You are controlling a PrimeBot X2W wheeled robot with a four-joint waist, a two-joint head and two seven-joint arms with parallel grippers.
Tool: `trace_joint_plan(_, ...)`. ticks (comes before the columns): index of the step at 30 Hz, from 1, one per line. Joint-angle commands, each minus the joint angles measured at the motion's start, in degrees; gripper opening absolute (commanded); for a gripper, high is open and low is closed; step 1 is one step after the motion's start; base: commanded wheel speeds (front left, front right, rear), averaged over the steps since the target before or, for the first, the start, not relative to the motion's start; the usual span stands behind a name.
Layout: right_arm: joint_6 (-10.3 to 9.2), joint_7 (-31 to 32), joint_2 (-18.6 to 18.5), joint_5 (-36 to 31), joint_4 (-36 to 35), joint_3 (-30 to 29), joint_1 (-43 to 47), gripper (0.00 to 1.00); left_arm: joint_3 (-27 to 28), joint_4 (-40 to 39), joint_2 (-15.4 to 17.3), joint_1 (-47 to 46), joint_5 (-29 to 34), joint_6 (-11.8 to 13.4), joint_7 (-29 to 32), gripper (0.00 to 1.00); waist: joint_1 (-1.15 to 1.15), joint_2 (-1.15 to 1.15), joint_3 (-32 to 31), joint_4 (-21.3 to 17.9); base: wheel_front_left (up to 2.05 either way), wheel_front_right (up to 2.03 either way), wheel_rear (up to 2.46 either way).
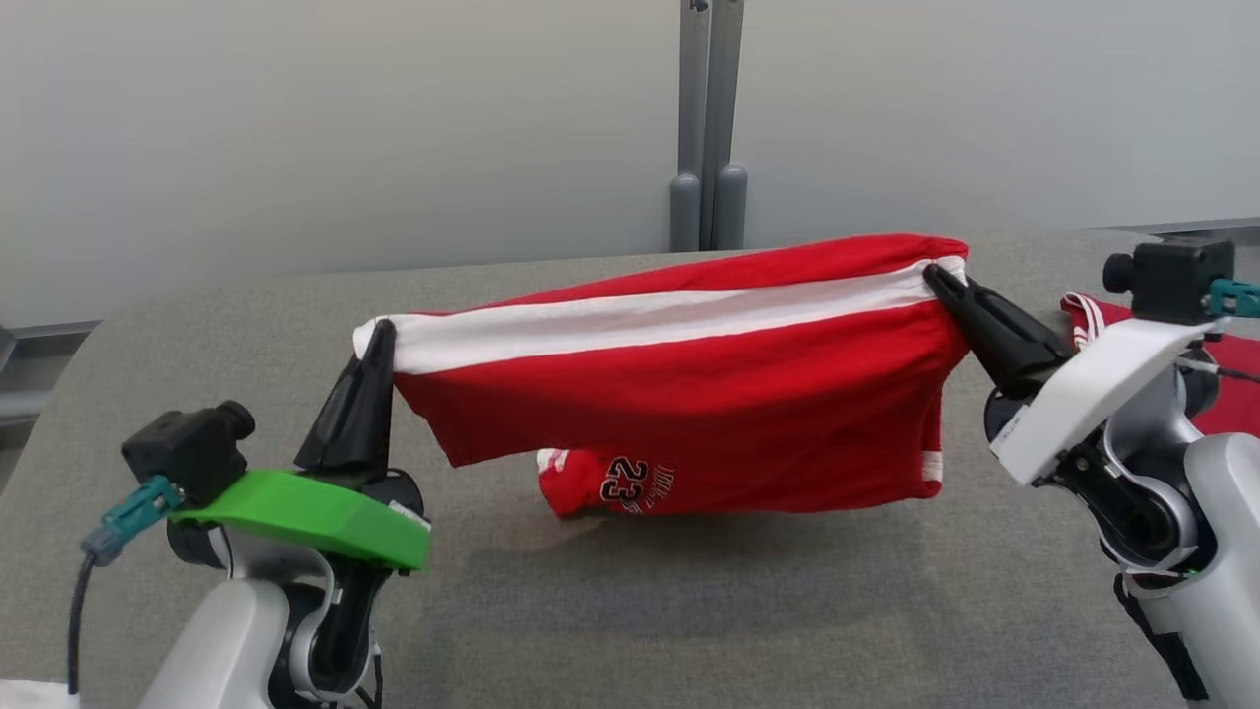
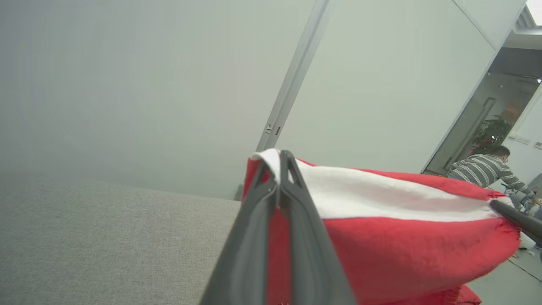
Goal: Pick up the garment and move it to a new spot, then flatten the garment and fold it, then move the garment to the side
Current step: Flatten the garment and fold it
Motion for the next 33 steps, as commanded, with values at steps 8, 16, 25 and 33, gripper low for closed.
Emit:
trace_joint_plan(8,0.00,2.97,1.73,0.49,-14.56,-7.87,4.92,0.00,3.26,-14.97,3.79,1.85,0.14,4.12,2.13,0.00,0.00,0.22,-0.89,-0.52,0.00,0.00,0.00)
trace_joint_plan(16,0.00,7.35,4.30,0.24,-22.79,-12.32,4.34,0.00,5.00,-24.52,7.20,-0.94,0.45,6.79,7.02,0.00,0.00,0.22,0.03,-0.54,0.00,0.00,0.00)
trace_joint_plan(25,0.00,11.11,7.19,-3.97,-12.55,-8.40,-6.45,0.00,4.95,-16.85,9.27,-11.21,-0.65,5.28,12.47,0.00,0.00,0.22,4.10,0.04,0.00,0.00,0.00)
trace_joint_plan(33,-0.01,2.80,10.07,-11.77,10.59,-3.62,-26.66,0.00,4.50,2.47,7.33,-29.85,0.93,2.19,12.74,0.00,0.00,0.22,10.97,1.52,0.00,0.00,0.00)
